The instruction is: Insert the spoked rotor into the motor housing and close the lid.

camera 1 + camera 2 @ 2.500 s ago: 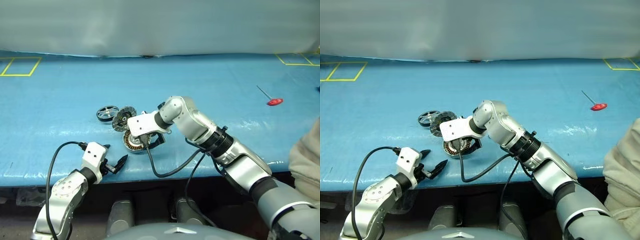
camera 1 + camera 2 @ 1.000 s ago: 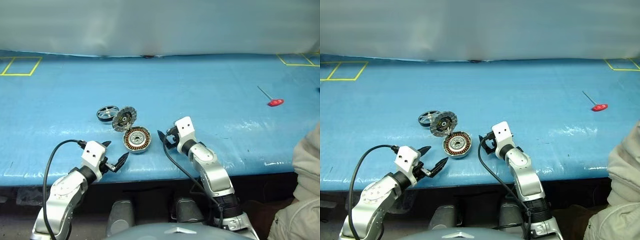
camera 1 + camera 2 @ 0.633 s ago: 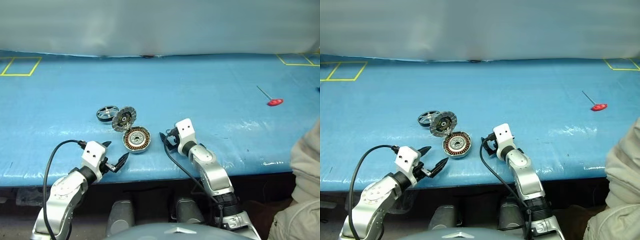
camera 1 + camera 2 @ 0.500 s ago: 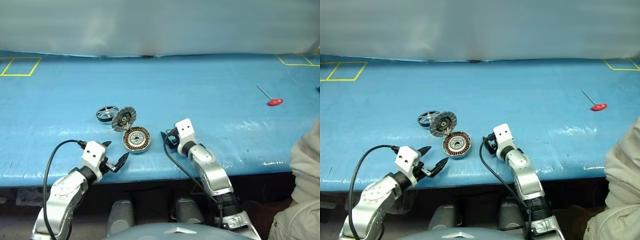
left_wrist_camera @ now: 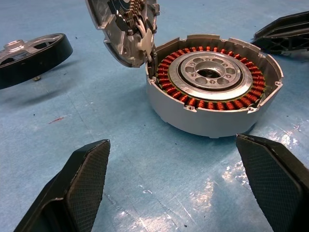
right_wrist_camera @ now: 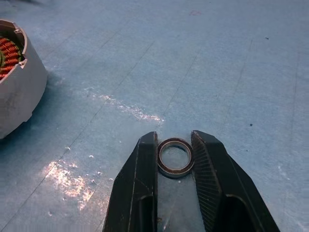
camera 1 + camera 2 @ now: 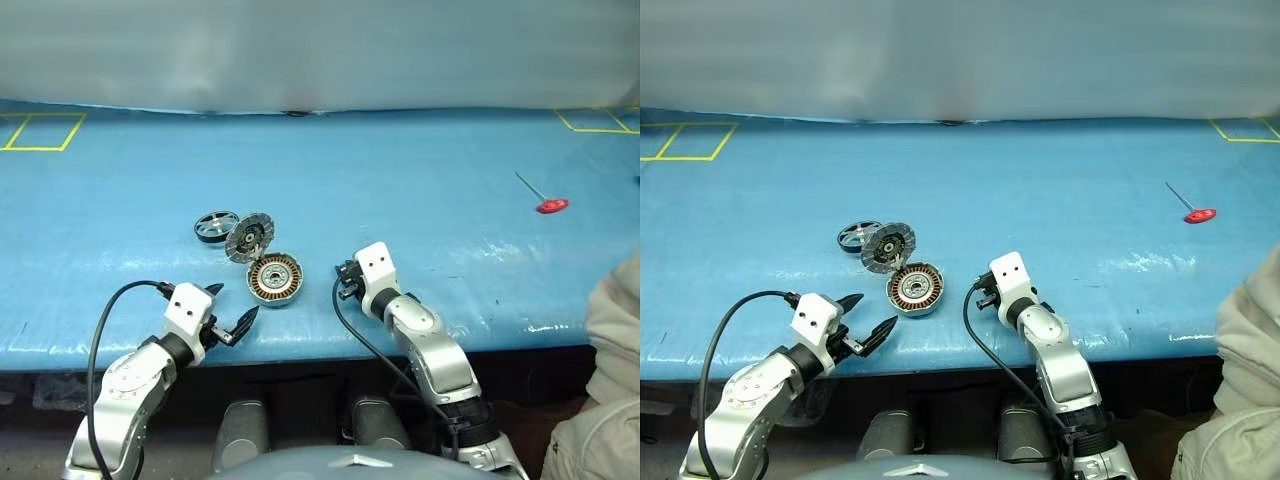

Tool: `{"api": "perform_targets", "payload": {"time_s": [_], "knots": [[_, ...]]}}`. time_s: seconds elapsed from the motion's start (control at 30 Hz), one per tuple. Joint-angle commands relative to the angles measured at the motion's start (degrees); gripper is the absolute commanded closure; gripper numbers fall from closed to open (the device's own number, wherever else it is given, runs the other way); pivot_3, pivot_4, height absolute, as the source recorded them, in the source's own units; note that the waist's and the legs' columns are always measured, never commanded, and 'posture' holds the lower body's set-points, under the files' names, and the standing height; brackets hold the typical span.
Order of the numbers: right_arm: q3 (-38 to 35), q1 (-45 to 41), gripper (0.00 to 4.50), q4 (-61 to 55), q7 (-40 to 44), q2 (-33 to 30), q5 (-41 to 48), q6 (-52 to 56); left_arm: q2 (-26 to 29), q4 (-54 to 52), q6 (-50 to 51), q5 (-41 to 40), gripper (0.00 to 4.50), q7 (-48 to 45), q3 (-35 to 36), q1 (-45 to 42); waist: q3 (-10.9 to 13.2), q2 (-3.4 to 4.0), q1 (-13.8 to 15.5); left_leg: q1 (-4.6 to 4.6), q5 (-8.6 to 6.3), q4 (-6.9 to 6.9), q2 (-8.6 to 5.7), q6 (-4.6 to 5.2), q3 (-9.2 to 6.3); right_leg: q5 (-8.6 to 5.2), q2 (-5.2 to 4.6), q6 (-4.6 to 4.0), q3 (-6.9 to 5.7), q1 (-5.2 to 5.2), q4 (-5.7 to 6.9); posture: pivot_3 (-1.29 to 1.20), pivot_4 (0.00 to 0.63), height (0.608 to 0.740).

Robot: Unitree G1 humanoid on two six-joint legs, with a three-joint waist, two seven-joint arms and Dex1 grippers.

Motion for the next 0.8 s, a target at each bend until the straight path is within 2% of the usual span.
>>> {"api": "perform_targets", "payload": {"time_s": [0.03,0.33,0.53,0.8], "knots": [[1.3,-1.7,3.83,-6.9,1.4,-0.6,1.2,2.7,0.4,-1.9,-1.2,0.1,0.0,-0.6,-0.2,-0.3,0.0,0.0,-0.1,0.0,0.0,0.0,0.0,0.0,-0.01,0.0,0.01,0.0,0.0,0.0,0.0,0.0,0.15,0.74],[5.6,-7.1,3.83,-12.2,3.7,0.0,3.1,5.5,0.4,-1.7,-1.9,0.6,0.0,-0.6,-0.5,-0.4,0.0,-0.01,-0.1,-0.01,0.0,0.0,-0.02,0.0,-0.08,-0.01,0.04,-0.01,-0.01,0.0,-0.02,0.0,0.15,0.74],[10.4,-9.1,3.83,-8.9,4.6,1.9,3.4,4.1,0.1,-2.0,-2.1,0.7,0.0,-0.2,-0.5,0.1,0.0,-0.01,-0.1,-0.02,0.0,0.0,-0.02,0.01,-0.09,-0.01,0.04,-0.02,-0.01,0.0,0.0,0.0,0.15,0.74],[12.5,-8.6,3.83,-3.3,4.6,3.7,3.8,0.9,0.1,-2.6,-2.3,0.6,0.0,0.3,-0.4,1.3,0.0,-0.01,-0.1,-0.02,0.0,0.01,-0.02,0.0,-0.08,-0.01,0.04,-0.02,-0.01,0.0,-0.01,0.0,0.15,0.74]]}}
